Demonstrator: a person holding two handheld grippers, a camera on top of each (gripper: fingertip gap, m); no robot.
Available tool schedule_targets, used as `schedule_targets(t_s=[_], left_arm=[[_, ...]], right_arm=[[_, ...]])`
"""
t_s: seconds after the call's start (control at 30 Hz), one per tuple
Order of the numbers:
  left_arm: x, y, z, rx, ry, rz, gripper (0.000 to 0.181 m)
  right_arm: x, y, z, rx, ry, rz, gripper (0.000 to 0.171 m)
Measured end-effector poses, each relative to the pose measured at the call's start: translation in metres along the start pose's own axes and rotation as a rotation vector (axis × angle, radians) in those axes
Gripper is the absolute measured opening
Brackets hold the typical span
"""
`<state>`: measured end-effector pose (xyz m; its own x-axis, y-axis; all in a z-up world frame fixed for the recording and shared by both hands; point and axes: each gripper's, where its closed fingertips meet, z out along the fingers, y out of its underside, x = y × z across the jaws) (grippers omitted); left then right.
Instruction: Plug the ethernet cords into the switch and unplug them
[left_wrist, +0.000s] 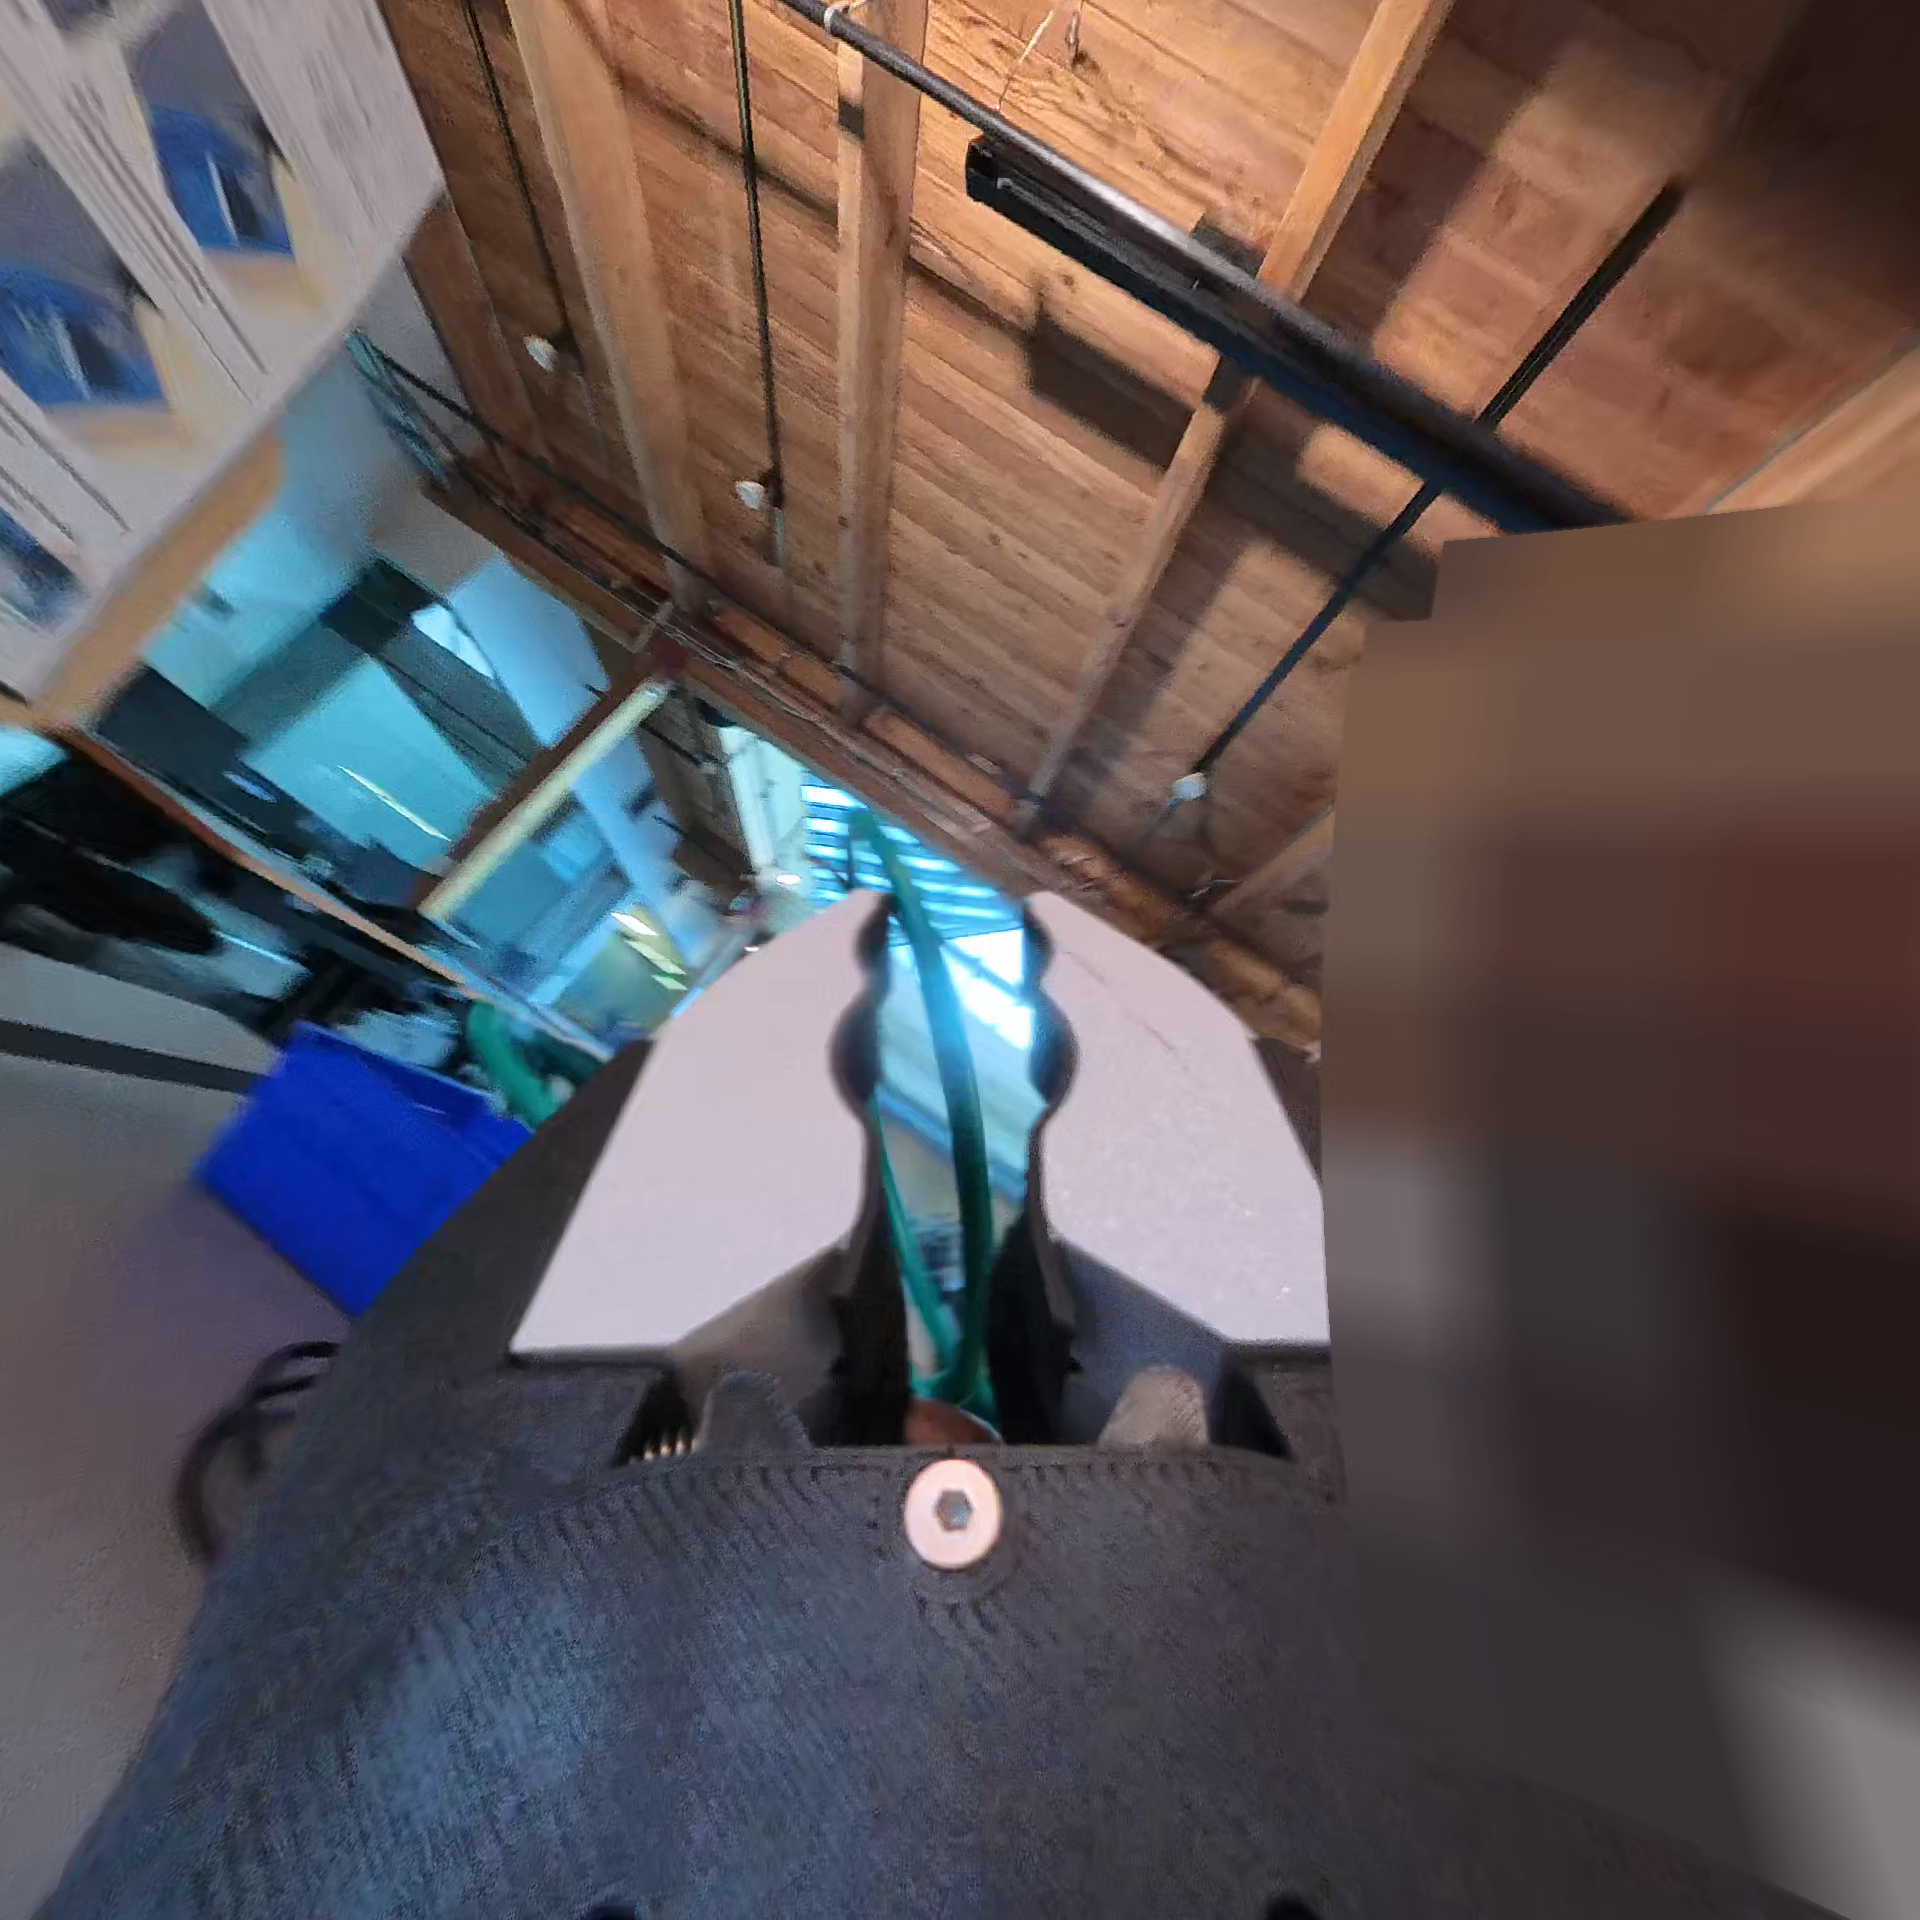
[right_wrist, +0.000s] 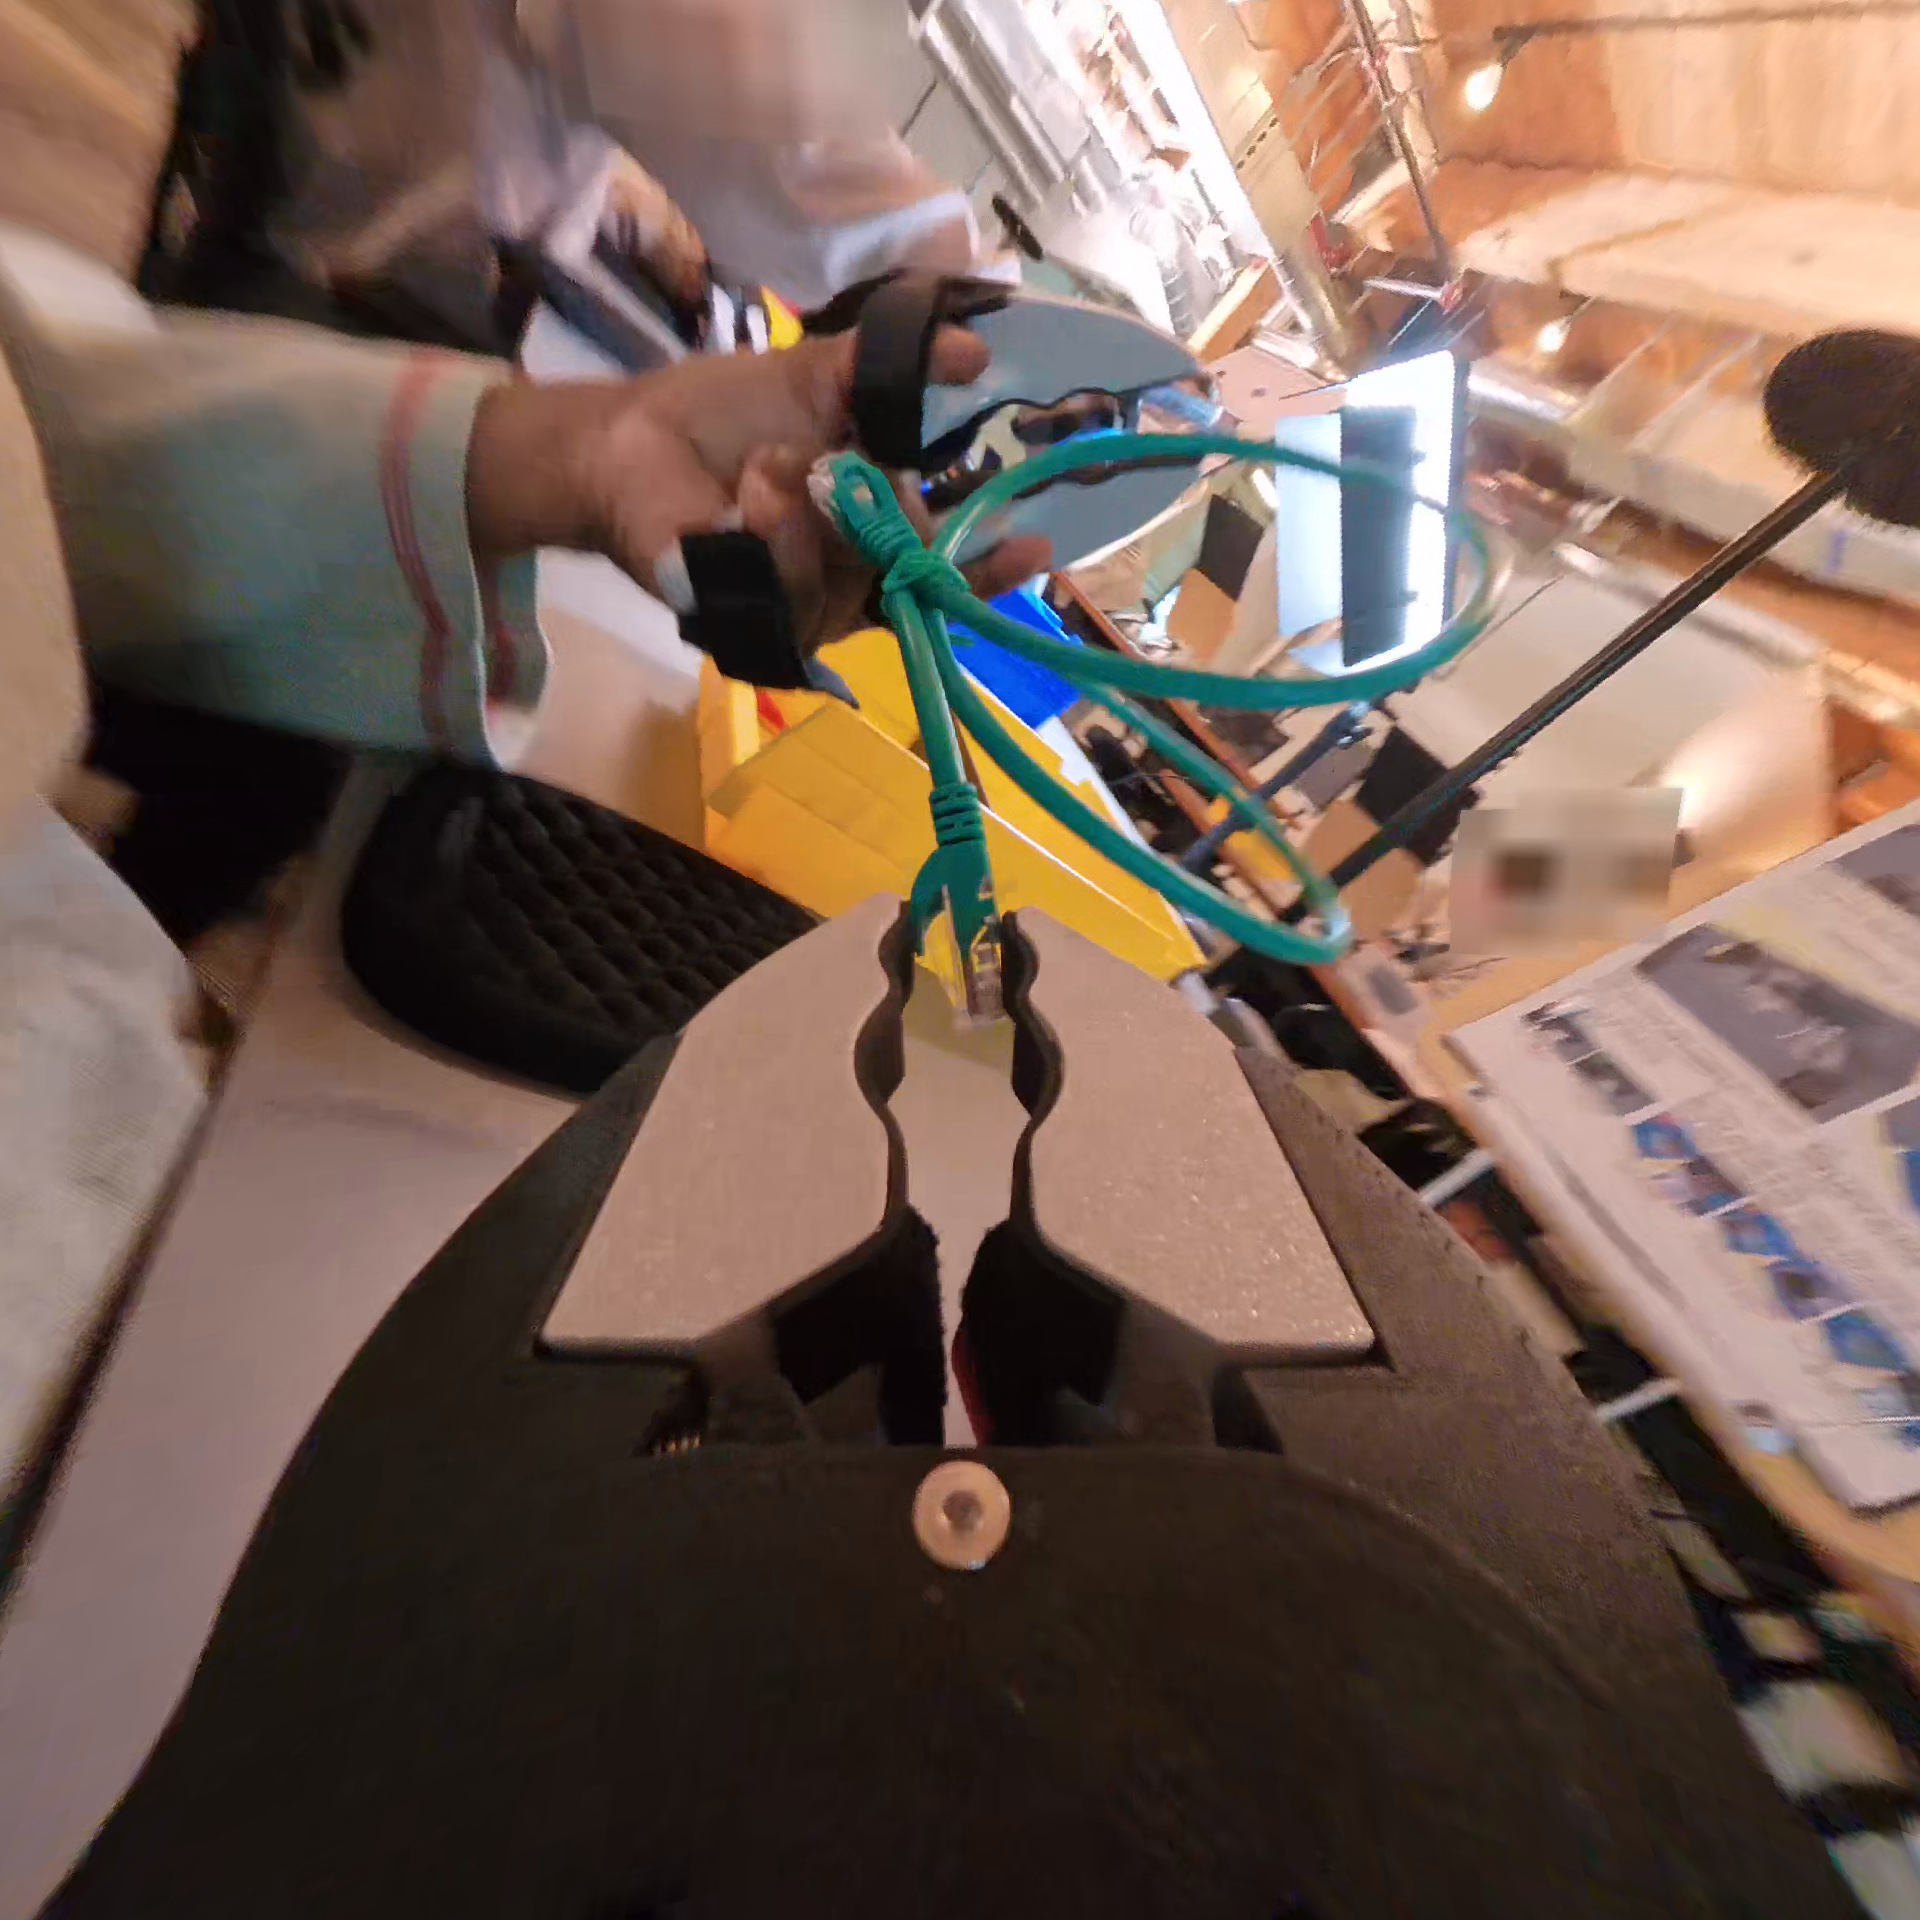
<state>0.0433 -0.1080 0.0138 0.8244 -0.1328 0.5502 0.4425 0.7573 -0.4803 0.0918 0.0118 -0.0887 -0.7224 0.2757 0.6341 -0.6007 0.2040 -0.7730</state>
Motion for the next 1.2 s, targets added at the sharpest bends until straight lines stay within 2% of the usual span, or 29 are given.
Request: schedule_targets(t_s=[0.03,0.13,0.27,0.37,0.43,0.6,0.67,0.73,0.8,0.87,0.93,1.0,1.07,1.13,1.2], left_arm=[[0.0,-0.004,-0.002,-0.023,-0.034,0.112,0.037],[0.012,-0.009,-0.005,-0.136,-0.147,0.599,0.058],[0.051,0.032,-0.003,-0.421,-0.1,1.329,0.057],[0.045,0.087,-0.011,-0.772,-0.02,1.553,0.054],[0.033,0.109,-0.012,-0.885,-0.009,1.61,0.052],[0.006,0.132,-0.004,-0.927,-0.038,1.497,0.042],[-0.009,0.134,-0.009,-0.998,-0.083,1.516,0.034],[-0.019,0.14,-0.018,-1.082,-0.076,1.551,0.031],[-0.02,0.145,-0.022,-1.101,-0.049,1.548,0.023],[-0.021,0.148,-0.025,-1.117,-0.056,1.468,0.009],[-0.019,0.147,-0.023,-1.092,-0.07,1.369,0.007],[-0.012,0.147,-0.021,-1.06,-0.056,1.203,0.006],[-0.004,0.146,-0.023,-1.053,-0.044,1.025,0.006],[0.001,0.145,-0.03,-1.073,-0.039,0.88,0.006],[0.004,0.146,-0.036,-1.099,-0.043,0.776,0.006]], right_arm=[[0.001,-0.004,-0.001,0.035,-0.024,0.103,0.016],[0.009,-0.014,-0.005,0.142,-0.062,0.4,0.015],[0.006,-0.006,0.0,0.155,-0.172,0.751,0.015],[-0.001,-0.006,0.004,0.19,-0.261,0.936,0.014],[-0.006,-0.008,0.006,0.191,-0.313,1.001,0.014],[-0.007,-0.012,0.009,0.176,-0.311,1.03,0.015],[-0.005,-0.015,0.008,0.194,-0.317,1.059,0.015],[-0.003,-0.018,0.006,0.231,-0.333,1.092,0.014],[-0.003,-0.02,0.005,0.252,-0.348,1.12,0.015],[-0.003,-0.02,0.006,0.259,-0.348,1.129,0.014],[-0.003,-0.024,0.004,0.289,-0.358,1.089,0.015],[-0.005,-0.032,0.0,0.329,-0.374,0.967,0.016],[-0.002,-0.035,-0.003,0.317,-0.286,0.763,0.028],[0.001,-0.037,-0.007,0.285,-0.162,0.439,0.037],[-0.005,-0.044,-0.01,0.249,-0.099,0.14,0.038]])
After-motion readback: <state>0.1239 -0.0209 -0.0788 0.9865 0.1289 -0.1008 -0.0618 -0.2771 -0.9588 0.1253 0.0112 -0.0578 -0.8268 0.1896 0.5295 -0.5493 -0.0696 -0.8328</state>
